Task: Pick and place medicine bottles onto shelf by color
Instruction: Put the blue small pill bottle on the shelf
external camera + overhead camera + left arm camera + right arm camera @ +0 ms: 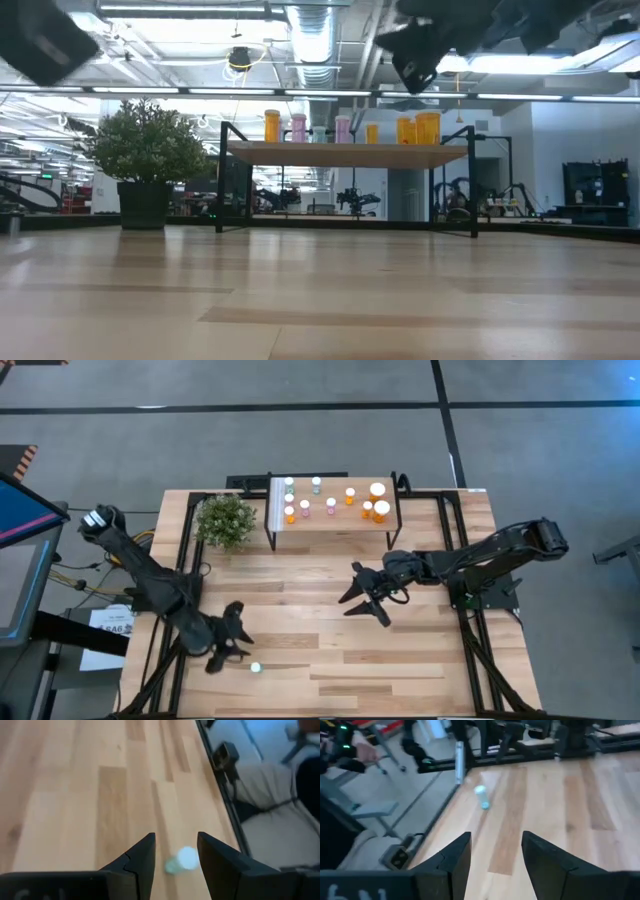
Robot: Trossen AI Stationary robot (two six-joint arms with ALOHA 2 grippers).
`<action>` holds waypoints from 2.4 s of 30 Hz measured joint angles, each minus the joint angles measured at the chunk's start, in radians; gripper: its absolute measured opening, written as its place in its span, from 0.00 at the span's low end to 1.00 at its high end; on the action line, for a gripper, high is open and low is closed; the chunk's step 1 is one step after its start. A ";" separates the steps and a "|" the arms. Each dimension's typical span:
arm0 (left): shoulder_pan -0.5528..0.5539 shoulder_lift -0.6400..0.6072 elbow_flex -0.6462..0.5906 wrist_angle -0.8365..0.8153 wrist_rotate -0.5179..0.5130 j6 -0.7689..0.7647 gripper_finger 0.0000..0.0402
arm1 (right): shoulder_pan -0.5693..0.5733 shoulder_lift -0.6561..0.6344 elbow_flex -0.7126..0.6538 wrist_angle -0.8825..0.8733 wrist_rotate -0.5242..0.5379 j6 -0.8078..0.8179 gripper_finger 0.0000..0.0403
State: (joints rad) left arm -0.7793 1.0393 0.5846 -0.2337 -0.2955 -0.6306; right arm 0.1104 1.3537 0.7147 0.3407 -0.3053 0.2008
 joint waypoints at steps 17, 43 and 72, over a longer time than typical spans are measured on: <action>-0.113 0.410 0.298 -0.269 0.030 -0.304 0.38 | 0.013 -0.376 -0.119 -0.048 -0.028 -0.105 0.48; 0.017 0.518 0.297 -0.239 0.165 -0.129 0.42 | 0.041 -0.378 -0.119 -0.072 -0.029 -0.101 0.50; 0.451 0.409 0.507 -0.205 0.063 0.314 0.20 | 0.040 -0.393 -0.119 -0.083 -0.034 -0.059 0.49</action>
State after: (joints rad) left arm -0.3282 1.4487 1.0917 -0.4386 -0.2328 -0.3170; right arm 0.1509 0.9602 0.5955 0.2579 -0.3389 0.1423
